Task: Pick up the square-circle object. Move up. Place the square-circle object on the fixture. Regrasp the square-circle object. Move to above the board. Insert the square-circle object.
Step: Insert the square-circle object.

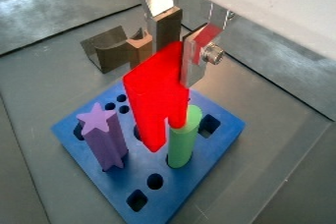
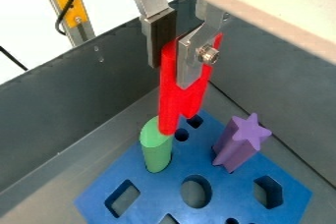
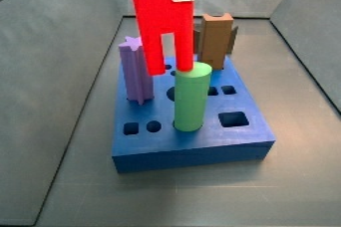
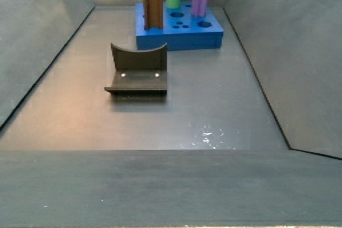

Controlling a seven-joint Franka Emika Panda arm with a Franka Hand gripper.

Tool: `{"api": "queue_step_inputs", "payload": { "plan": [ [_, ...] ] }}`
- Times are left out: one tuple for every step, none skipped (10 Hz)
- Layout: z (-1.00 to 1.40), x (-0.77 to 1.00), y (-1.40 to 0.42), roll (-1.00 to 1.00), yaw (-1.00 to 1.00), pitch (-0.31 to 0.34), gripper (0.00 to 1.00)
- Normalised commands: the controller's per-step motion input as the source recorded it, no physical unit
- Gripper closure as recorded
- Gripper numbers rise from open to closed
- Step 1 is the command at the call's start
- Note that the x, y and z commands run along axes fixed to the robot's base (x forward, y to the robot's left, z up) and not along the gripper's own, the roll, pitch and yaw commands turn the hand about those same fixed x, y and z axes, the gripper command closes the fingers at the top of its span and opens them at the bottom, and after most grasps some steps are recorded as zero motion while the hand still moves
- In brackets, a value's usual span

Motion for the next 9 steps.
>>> {"api": "queue_step_inputs", "payload": {
  "plan": [
    [-0.21, -0.44, 0.00, -0.05, -0.19, -0.101, 1.00],
    [0.62, -0.64, 0.13, -0.14, -0.31, -0.219, 1.00],
    [0.88, -0.49, 0.23, -0.26, -0.20, -0.323, 1.00],
    [0.46, -0.53, 0.17, -0.13, -0.23, -0.291, 1.00],
    [0.38, -0.50, 0.05, -0.12, -0.30, -0.293, 1.00],
    [-0.35, -0.04, -0.23, 0.21, -0.22, -0.209, 1.00],
    [-0.91, 0.53, -0.43, 0.18, -0.26, -0.070, 1.00],
    [-0.96, 0.42, -0.28, 0.17, -0.18, -0.054, 1.00],
    [-0.88, 0.40, -0.19, 0.15, -0.11, -0.001, 1.00]
  ]
}}
